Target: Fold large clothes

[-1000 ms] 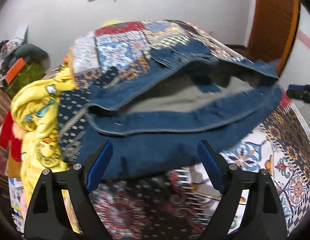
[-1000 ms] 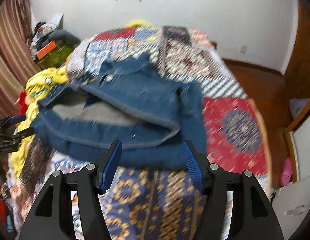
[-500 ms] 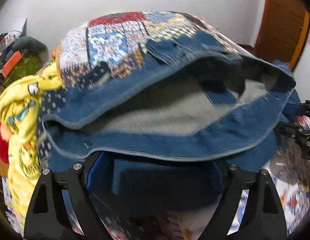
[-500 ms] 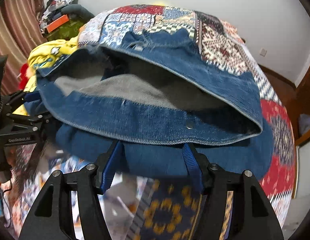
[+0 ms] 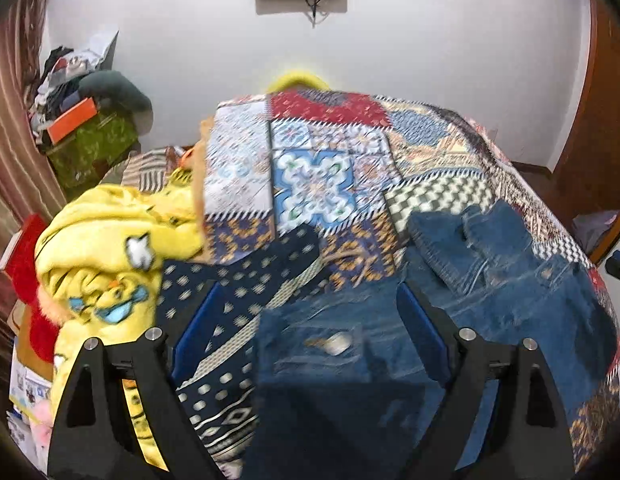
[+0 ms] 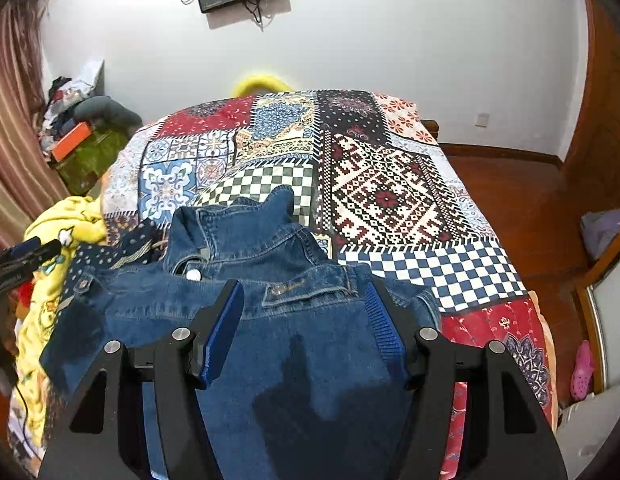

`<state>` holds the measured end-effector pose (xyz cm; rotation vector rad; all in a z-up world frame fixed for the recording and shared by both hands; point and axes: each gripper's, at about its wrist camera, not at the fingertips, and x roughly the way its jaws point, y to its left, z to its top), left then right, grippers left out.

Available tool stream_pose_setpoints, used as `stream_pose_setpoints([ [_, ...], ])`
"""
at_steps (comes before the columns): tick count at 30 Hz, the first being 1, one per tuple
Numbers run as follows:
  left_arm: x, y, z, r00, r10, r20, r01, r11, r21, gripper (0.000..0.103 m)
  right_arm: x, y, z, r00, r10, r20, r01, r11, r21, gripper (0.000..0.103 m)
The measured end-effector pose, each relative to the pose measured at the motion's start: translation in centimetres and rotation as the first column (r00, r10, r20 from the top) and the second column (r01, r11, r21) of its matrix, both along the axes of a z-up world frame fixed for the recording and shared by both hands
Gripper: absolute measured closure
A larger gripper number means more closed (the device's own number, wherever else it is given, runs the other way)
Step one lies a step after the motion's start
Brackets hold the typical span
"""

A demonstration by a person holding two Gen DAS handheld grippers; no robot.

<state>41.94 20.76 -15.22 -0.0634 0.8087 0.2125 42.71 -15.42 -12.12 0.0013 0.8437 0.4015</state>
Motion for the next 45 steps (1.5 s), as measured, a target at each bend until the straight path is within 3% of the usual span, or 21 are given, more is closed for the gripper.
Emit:
stream_pose_setpoints([
  [1,-0.6,0.7,-0.4,1.0,0.003,-0.018,-0.003,1.0,0.002,0.015,-0.2,-0.2,-0.2,1.0,0.006,0.0,-0.006,1.0,-0.021,0.036],
  [6,-2.1,2.8,-3.7,0.991,-0.009,-0.13,0.005,0.999,-0.036,0.015,-0.3,-0.6,-3.1,0.998,0.047,-0.044,-0.053,0.988,-0.144,0.035],
  [11,-2.1,3.3,-6.9,0.984,-0.024,-0.178,-0.008,0.984,-0.179,0.015,1.5,-1.2,-5.8,0.989,0.038,-0.145,-0.057,0.99,-0.128,0.035],
  [16,-0.3,2.9,-9.0,0.977,-0.036,-0.209,-0.017,0.968,-0.249,0.033,4.2,-0.8,-7.1,0.98,0.013,-0.198,-0.033,0.995,-0.095,0.036],
  [18,0.2,2.7,-9.7,0.976,-0.025,-0.218,-0.027,0.972,-0.232,0.033,4.9,-0.5,-7.7,0.975,0.022,-0.221,-0.04,0.996,-0.078,0.042],
  [20,0.3,2.3,-9.9,0.979,-0.016,-0.203,-0.022,0.983,-0.184,0.033,5.4,0.0,-7.9,0.978,0.022,-0.206,-0.04,0.996,-0.084,0.059],
  [21,0.3,2.2,-9.8,0.981,-0.016,-0.196,-0.018,0.986,-0.166,0.033,5.5,0.2,-7.8,0.98,0.02,-0.199,-0.038,0.996,-0.086,0.075],
  [23,0.1,1.7,-9.5,0.983,-0.007,-0.183,-0.014,0.994,-0.113,0.035,5.4,0.3,-7.6,0.984,-0.007,-0.178,-0.015,0.992,-0.122,0.093],
  [28,-0.2,0.2,-6.9,0.994,0.041,-0.105,-0.034,0.997,0.068,0.04,4.8,-1.7,-6.4,0.99,-0.137,-0.045,0.124,0.966,-0.228,0.102],
  [31,0.6,0.3,-6.9,0.99,0.05,-0.13,-0.036,0.993,0.109,0.04,5.4,-4.3,-7.0,0.977,-0.172,-0.127,0.148,0.972,-0.183,0.102],
  [35,0.1,0.0,-6.0,0.993,0.04,-0.11,-0.024,0.989,0.144,0.04,2.5,-5.6,-4.8,0.989,-0.127,-0.079,0.117,0.985,-0.129,0.101],
  [39,-1.4,-0.5,-3.1,1.0,0.006,-0.03,-0.006,1.0,0.0,0.04,-0.3,-4.0,-2.0,0.999,-0.02,-0.036,0.017,0.996,-0.087,0.099],
  [41,-2.0,-1.2,-1.7,0.999,-0.033,0.001,0.033,0.997,-0.067,0.04,-1.1,-2.9,-1.3,0.999,0.026,-0.03,-0.028,0.997,-0.075,0.086],
  [43,-2.6,-2.5,-1.0,0.997,-0.076,0.019,0.077,0.99,-0.115,0.039,-2.2,-1.4,-0.9,0.998,0.063,-0.019,-0.064,0.997,-0.048,0.051],
  [45,-3.0,-4.1,-1.0,0.992,-0.122,0.013,0.123,0.981,-0.149,0.036,-3.4,0.2,-1.1,0.996,0.089,0.005,-0.089,0.996,-0.021,0.041],
])
